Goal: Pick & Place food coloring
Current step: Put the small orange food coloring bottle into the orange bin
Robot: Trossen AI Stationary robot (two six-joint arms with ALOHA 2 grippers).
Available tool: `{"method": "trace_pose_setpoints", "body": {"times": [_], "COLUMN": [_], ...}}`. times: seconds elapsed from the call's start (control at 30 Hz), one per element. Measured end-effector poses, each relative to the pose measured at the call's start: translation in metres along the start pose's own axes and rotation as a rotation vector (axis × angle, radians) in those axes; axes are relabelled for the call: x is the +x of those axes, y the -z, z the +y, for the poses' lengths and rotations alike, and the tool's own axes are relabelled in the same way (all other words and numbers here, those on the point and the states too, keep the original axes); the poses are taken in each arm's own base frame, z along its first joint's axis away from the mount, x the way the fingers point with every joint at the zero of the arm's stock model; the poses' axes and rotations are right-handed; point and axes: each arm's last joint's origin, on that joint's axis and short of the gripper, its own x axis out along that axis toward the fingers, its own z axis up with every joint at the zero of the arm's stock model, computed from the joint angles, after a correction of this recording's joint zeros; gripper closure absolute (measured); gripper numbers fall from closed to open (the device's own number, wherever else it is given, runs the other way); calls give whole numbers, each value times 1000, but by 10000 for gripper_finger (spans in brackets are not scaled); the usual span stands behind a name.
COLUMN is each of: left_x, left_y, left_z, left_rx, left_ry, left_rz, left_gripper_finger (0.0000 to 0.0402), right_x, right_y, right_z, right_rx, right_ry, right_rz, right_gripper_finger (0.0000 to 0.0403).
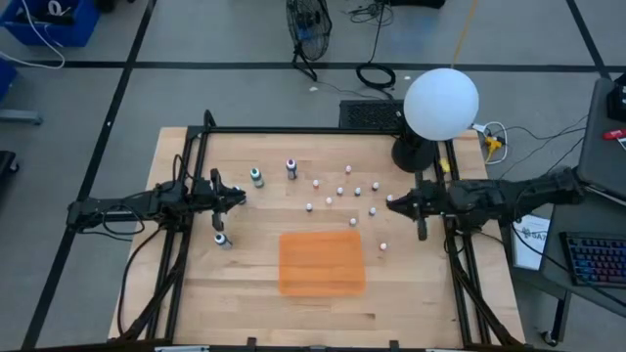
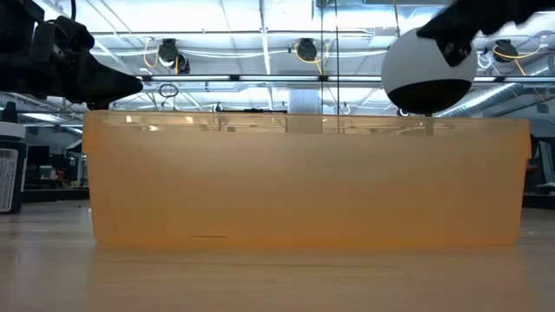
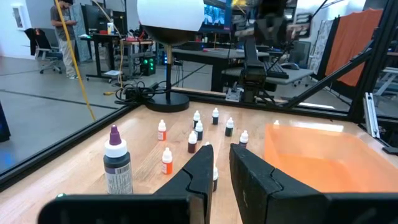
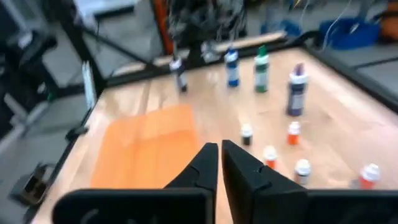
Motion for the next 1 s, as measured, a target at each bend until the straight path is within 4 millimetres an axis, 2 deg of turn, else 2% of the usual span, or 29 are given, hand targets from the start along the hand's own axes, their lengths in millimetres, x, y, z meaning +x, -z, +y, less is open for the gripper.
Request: {"method": "trace_pose_setpoints", "body": {"times": [0.1, 0.2, 0.3, 0.43, 0.57, 0.73, 0.87, 1.0], "left_x": [0, 0, 0, 0, 0, 0, 0, 0], "left_y": [0, 0, 0, 0, 0, 0, 0, 0], "left_z": [0, 0, 0, 0, 0, 0, 0, 0], "left_rx": [0, 0, 0, 0, 0, 0, 0, 0], "left_ry": [0, 0, 0, 0, 0, 0, 0, 0], "left_rz": [1, 0, 0, 0, 0, 0, 0, 0], "left_gripper_finger": [346, 346, 346, 346, 346, 346, 346, 346], "right_x": [20, 41, 56, 73, 84, 93, 101, 108], "right_y": [-16, -21, -27, -13, 1, 23, 47, 71], "right_z": [17, 34, 51, 66, 75, 73, 67, 61], "right_rx": [-49, -87, -65, -37, 26, 6, -76, -116], "right_ry": [49, 100, 141, 175, 156, 196, 179, 154], "right_rz": [277, 536, 661, 830, 924, 998, 1037, 1035], "right_gripper_finger": [372, 373, 387, 400, 383, 320, 258, 221]}}
